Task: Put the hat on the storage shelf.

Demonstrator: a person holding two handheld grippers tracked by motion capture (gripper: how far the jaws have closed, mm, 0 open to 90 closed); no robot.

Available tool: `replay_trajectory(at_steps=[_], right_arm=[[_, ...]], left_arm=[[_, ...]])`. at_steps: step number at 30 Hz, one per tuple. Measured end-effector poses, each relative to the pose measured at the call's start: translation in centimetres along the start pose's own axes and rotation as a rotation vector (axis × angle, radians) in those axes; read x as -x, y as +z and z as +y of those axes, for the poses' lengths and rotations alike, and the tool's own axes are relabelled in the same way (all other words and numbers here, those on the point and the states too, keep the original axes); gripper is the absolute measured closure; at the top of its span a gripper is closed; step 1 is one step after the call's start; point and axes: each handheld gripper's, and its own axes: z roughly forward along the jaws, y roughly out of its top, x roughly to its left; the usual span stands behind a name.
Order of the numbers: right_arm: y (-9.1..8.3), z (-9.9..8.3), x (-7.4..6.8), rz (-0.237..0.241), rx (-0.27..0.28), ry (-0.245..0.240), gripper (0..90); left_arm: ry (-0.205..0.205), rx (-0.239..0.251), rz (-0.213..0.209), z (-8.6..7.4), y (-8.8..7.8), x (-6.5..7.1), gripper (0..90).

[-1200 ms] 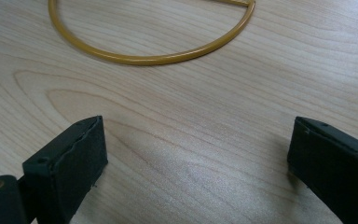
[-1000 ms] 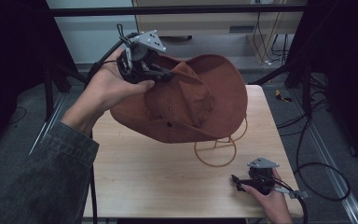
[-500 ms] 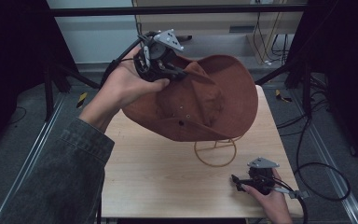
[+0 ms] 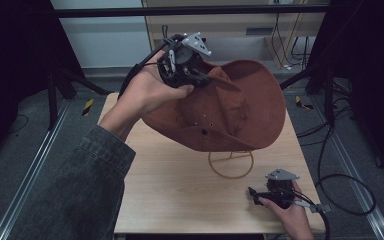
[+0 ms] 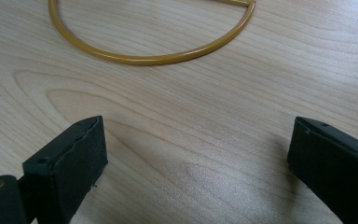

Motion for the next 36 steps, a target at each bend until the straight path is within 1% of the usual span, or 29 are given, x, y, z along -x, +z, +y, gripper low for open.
replay_trajectory(at_steps=[3, 4, 12, 19, 27, 36], right_arm=[[0.0, 0.0, 0.0, 0.000, 0.000, 0.000, 4.9], [0.0, 0.0, 0.0, 0.000, 0.000, -0.001, 4.8], [0.0, 0.0, 0.0, 0.002, -0.001, 0.000, 4.8], [0.0, 0.0, 0.0, 0.003, -0.001, 0.000, 4.8], [0.0, 0.0, 0.0, 0.001, 0.001, -0.001, 4.8], [0.0, 0.0, 0.0, 0.002, 0.001, -0.004, 4.8]], left_arm=[[0.002, 0.008, -0.002, 0.5, 0.1, 0.3, 89.1], [0.012, 0.009, -0.001, 0.8, 0.2, 0.4, 89.1], [0.015, 0.006, -0.005, 1.4, 1.0, 0.7, 89.1], [0.028, -0.004, -0.011, 2.3, 2.3, 1.1, 89.1], [0.028, 0.004, -0.014, 3.5, 3.4, 1.2, 89.0], [0.021, -0.022, -0.025, 3.7, 5.8, 1.1, 89.0]])
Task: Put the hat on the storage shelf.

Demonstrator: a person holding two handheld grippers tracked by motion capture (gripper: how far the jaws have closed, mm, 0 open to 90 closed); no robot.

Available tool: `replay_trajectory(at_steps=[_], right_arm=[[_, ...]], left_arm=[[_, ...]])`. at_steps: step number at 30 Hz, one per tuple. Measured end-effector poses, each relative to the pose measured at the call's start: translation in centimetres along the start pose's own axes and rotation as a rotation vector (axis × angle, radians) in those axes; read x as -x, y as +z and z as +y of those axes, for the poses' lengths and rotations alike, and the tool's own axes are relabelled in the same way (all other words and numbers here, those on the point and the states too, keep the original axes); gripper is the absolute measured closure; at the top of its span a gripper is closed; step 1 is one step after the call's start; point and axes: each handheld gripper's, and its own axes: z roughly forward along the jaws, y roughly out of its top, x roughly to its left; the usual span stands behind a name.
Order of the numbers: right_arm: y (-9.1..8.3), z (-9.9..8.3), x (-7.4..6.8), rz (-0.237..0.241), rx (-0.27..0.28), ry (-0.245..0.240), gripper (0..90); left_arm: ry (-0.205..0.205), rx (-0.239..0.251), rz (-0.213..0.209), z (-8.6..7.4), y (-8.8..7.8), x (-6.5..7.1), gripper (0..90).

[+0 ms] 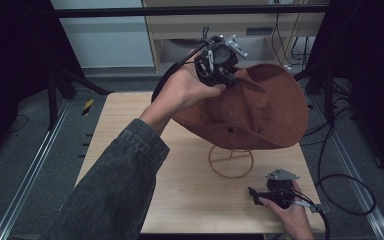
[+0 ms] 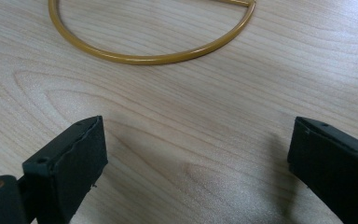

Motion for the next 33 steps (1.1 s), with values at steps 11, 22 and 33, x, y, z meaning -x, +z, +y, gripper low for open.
replay_trajectory(at_steps=[11, 22, 33], right_arm=[[0.0, 0.0, 0.0, 0.001, -0.002, 0.003, 4.8], [0.0, 0.0, 0.0, 0.000, -0.003, 0.001, 4.8], [0.0, 0.0, 0.0, -0.001, -0.001, -0.003, 4.8]], left_arm=[[0.017, -0.036, -0.013, 0.1, 2.2, 0.7, 89.0], [0.019, -0.074, -0.029, -0.8, 4.4, 1.2, 89.0], [0.015, -0.083, -0.043, -1.0, 5.1, 1.5, 88.9]])
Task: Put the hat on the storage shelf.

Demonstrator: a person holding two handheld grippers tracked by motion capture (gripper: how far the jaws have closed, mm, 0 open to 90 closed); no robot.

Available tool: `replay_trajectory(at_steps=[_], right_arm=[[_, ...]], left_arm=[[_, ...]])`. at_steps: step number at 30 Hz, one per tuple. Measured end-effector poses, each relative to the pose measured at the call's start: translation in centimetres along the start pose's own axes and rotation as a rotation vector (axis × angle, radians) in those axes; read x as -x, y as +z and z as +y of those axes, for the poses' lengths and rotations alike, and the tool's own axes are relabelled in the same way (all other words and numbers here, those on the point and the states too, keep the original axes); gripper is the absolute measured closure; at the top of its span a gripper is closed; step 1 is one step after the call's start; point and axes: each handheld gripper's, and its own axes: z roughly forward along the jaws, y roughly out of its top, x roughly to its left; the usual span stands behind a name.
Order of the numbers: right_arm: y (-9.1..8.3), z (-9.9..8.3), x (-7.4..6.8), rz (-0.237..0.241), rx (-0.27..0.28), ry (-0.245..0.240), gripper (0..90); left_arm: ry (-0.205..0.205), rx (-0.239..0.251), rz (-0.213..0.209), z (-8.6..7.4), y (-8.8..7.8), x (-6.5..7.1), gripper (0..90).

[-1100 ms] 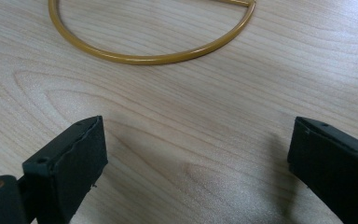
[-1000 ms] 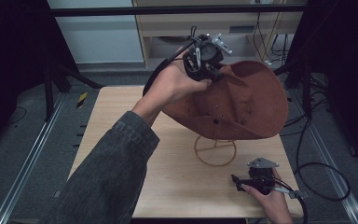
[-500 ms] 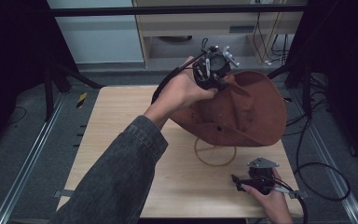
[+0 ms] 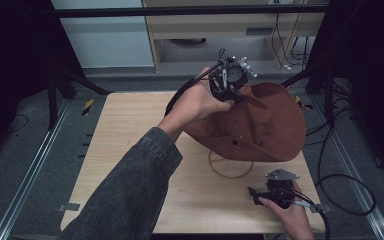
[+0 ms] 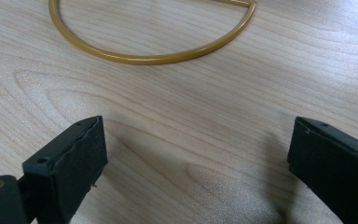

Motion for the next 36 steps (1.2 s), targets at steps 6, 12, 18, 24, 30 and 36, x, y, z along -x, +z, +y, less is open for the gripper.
replay_trajectory(at_steps=[6, 12, 18, 24, 30, 36], right_arm=[[0.00, 0.00, 0.00, 0.000, 0.000, 0.000, 4.8], [0.00, 0.00, 0.00, 0.000, 0.000, 0.001, 4.8], [0.00, 0.00, 0.00, 0.000, 0.000, 0.000, 4.8], [0.00, 0.00, 0.00, 0.000, 0.000, 0.000, 4.8], [0.00, 0.00, 0.00, 0.000, 0.000, 0.000, 4.8], [0.00, 0.00, 0.00, 0.000, 0.000, 0.000, 4.8]], left_arm=[[-0.003, -0.007, -0.007, -0.03, 0.38, 0.06, 88.8], [-0.012, -0.010, -0.011, -0.23, 0.61, -0.04, 88.6], [-0.019, -0.011, -0.010, -0.15, 0.86, -0.01, 87.9], [-0.020, -0.008, -0.008, -0.18, 0.96, 0.05, 84.3], [-0.019, 0.001, 0.007, -0.44, 0.94, 0.11, 75.3], [-0.032, 0.036, 0.024, -0.63, 0.68, 0.14, 64.1]])
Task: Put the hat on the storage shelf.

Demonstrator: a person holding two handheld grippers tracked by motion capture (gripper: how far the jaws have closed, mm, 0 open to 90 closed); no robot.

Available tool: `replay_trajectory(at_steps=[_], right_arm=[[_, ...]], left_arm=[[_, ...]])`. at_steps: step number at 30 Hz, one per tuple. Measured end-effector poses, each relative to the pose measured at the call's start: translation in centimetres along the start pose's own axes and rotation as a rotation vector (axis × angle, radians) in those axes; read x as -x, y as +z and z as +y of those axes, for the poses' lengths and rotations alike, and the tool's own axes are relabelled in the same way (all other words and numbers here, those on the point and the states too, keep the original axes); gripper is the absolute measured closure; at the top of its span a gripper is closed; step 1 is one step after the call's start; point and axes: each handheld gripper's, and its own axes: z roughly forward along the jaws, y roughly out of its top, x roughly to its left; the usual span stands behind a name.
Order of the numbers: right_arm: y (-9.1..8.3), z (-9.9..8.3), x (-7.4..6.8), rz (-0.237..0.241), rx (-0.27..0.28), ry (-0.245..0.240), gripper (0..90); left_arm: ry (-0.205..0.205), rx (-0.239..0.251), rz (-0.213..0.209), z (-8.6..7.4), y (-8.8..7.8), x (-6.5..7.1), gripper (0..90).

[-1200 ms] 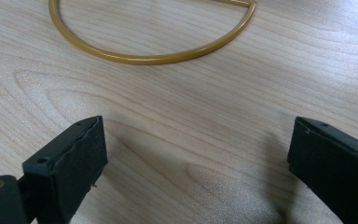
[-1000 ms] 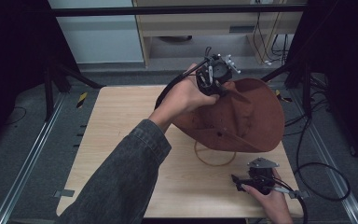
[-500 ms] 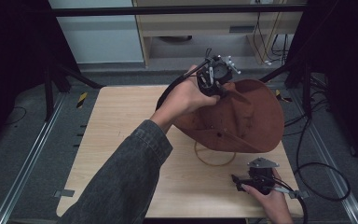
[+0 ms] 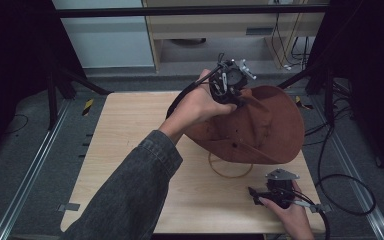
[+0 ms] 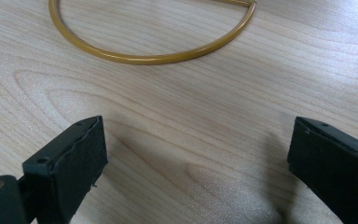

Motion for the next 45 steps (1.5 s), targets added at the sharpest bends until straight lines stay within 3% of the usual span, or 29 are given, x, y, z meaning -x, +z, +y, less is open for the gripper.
replay_trajectory(at_steps=[11, 17, 23, 29, 37, 45], right_arm=[[0.0, 0.0, 0.0, 0.000, 0.000, 0.000, 4.8], [0.0, 0.0, 0.0, 0.000, 0.000, 0.000, 4.8], [0.0, 0.0, 0.0, 0.000, 0.000, 0.000, 4.8], [0.0, 0.0, 0.0, -0.001, 0.000, 0.001, 4.8], [0.0, 0.0, 0.0, -0.005, 0.000, 0.000, 4.9], [0.0, 0.0, 0.0, -0.005, -0.001, 0.000, 4.9]], left_arm=[[0.008, 0.063, 0.023, -0.4, -1.6, 0.4, 41.6], [-0.002, 0.064, 0.001, -0.8, -2.4, 0.6, 24.8], [-0.008, 0.074, -0.014, -1.0, -2.9, 1.0, 16.9], [-0.016, 0.114, -0.011, -1.7, -4.0, 1.5, 10.5], [-0.057, 0.187, 0.027, -4.7, -6.8, 0.9, 5.6], [-0.121, 0.219, 0.090, -10.4, -10.2, -0.7, 3.3]])
